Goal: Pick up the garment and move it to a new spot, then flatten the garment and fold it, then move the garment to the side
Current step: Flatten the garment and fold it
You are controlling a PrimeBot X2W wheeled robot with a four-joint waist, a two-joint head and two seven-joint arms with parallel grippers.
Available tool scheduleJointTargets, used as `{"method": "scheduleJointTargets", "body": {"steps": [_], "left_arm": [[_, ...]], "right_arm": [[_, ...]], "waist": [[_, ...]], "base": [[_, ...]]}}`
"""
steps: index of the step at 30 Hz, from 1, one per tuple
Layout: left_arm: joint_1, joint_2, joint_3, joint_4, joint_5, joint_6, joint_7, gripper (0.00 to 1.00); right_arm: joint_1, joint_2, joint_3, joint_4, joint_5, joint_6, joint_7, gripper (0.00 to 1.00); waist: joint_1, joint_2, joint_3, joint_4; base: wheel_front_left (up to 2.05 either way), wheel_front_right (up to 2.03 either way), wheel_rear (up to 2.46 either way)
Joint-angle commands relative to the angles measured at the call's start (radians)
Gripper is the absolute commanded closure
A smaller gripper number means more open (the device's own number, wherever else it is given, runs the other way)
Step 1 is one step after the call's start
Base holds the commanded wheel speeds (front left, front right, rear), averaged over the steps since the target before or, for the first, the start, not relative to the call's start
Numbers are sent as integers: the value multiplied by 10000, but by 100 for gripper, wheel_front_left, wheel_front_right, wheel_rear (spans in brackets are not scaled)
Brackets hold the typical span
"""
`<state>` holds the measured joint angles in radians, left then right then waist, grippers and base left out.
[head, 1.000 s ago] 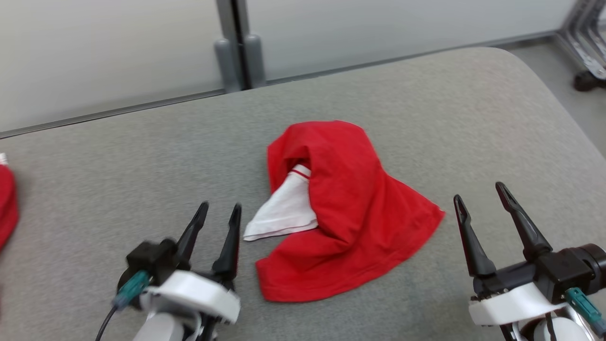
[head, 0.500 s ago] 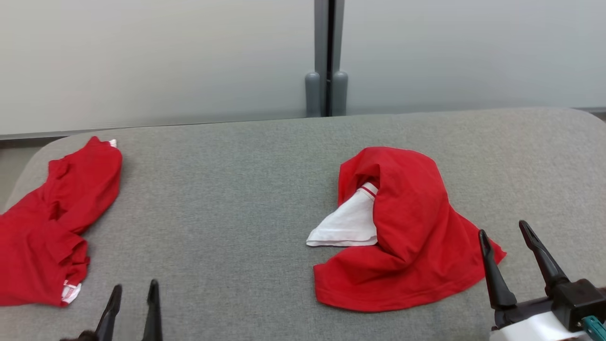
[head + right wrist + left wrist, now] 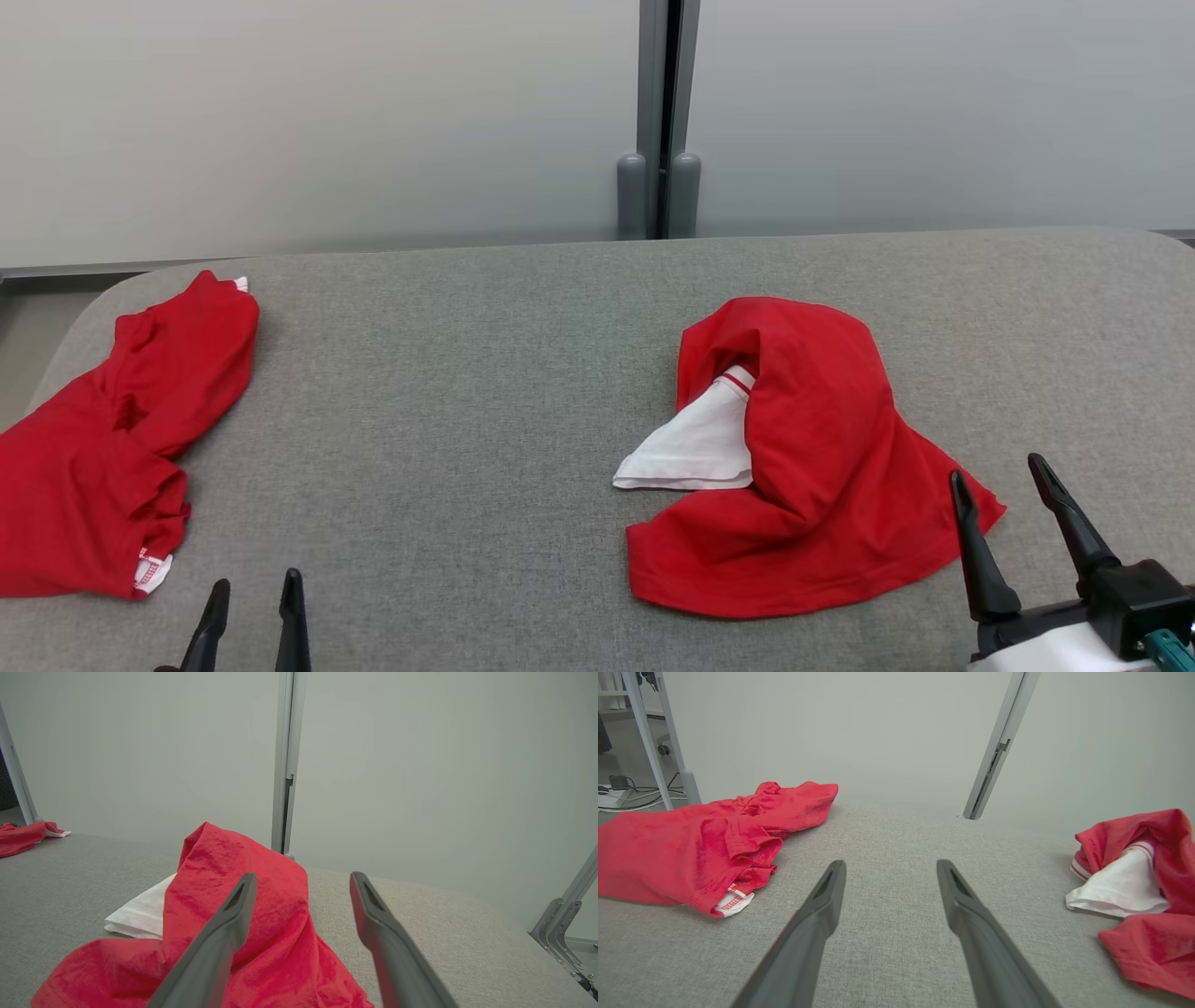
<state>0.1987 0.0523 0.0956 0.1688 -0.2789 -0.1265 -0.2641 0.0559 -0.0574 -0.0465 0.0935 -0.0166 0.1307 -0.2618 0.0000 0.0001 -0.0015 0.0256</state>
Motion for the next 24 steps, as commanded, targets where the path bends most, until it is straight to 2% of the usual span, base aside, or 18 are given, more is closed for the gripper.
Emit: {"method": "scheduleJointTargets", "body": {"steps": [1, 5, 12, 18, 24], "left_arm": [[-204, 17, -50, 25, 81, -57, -5, 0], [-565, -2, -708, -35, -113, -62, -5, 0], [-2582, 332, -3308, 489, -820, -43, -5, 0], [-4782, 557, -5387, 2146, -1910, -44, 732, 0], [-6097, 910, -5885, 4192, -2574, -38, 1197, 0]], "right_arm": [[-72, -3, 41, 43, -25, 1, -49, 0], [-241, 9, 138, 47, 5, 1, -49, 0], [-649, 27, 455, -1, 78, 1, -49, 0], [-1256, 37, 828, -63, 191, 1, -49, 0], [-1571, 47, 909, -94, 301, 1, -49, 0]], "waist": [[0, -1, 27, -81], [0, -1, 136, -281], [0, -1, 544, -914], [0, -1, 1415, -1838], [0, -1, 2157, -2802]], "base": [[0, 0, 0], [0, 0, 0], [0, 0, 0], [0, 0, 0], [0, 0, 0]]}}
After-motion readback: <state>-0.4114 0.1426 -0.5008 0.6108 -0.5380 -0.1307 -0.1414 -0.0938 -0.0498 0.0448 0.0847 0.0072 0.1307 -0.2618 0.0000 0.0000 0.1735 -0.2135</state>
